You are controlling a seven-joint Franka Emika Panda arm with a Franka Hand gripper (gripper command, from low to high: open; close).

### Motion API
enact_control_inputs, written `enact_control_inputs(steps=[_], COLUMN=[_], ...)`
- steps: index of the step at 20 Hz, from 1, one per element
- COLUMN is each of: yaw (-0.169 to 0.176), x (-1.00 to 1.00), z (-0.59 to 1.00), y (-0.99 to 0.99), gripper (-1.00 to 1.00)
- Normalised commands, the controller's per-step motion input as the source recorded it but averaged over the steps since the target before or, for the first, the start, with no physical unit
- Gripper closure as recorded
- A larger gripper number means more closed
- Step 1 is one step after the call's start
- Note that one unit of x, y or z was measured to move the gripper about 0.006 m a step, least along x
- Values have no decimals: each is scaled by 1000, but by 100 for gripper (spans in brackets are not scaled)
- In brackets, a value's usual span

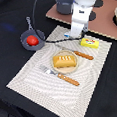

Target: Interact with the objects in diverse but meaningful ways.

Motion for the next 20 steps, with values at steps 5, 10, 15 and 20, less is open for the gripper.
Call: enact_control_inputs(steps=[5,10,15,20], yaw=[63,56,47,31], x=[-617,-546,-390,-346], z=[-215,-287,-290,-226], y=[-113,-81,-66,-74], gripper=[-100,-100,-100,100])
